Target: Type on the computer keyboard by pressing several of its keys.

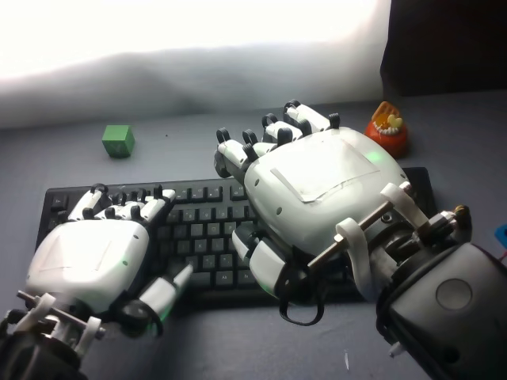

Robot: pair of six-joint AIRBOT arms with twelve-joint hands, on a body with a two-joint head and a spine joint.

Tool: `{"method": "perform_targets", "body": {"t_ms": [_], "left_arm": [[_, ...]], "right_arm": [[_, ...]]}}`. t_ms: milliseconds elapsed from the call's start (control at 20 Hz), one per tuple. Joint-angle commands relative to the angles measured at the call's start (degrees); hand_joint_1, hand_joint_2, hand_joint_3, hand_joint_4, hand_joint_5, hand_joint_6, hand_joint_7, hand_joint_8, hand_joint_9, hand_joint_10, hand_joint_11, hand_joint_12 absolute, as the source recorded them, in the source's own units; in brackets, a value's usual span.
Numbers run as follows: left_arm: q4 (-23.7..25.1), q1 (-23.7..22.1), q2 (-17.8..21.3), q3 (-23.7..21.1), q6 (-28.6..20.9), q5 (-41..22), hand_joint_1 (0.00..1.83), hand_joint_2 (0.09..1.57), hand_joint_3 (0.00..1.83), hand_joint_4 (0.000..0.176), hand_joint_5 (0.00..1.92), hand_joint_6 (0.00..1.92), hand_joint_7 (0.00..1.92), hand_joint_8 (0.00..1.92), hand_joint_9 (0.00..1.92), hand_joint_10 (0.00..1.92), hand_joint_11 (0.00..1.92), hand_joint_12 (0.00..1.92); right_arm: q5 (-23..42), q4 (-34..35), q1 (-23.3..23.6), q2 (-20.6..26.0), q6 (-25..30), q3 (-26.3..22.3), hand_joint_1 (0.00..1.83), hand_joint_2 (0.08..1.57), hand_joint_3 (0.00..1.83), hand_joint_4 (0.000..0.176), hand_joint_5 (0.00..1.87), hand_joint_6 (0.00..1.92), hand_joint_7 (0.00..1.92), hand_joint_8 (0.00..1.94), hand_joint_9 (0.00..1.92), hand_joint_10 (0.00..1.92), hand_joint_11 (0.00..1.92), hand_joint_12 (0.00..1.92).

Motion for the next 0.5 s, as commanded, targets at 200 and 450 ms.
{"method": "perform_targets", "body": {"t_ms": [200,450], "left_arm": [[3.1,-1.5,5.7,-1.7,0.0,-2.2,0.00,1.36,0.00,0.000,0.30,0.03,0.40,0.01,0.45,0.05,0.00,1.24],[3.1,-3.4,11.0,-2.9,-0.1,1.6,0.00,1.36,0.00,0.000,0.30,0.02,0.39,0.00,0.42,0.03,0.00,1.26]], "right_arm": [[2.3,-6.1,1.0,0.4,-0.3,-0.4,0.72,1.34,0.00,0.000,0.22,0.68,0.52,0.01,0.24,0.89,0.00,1.64],[2.3,-6.1,1.2,0.8,-1.3,-0.7,0.41,1.32,0.00,0.000,0.24,0.63,0.54,0.02,0.25,0.88,0.00,1.63]]}}
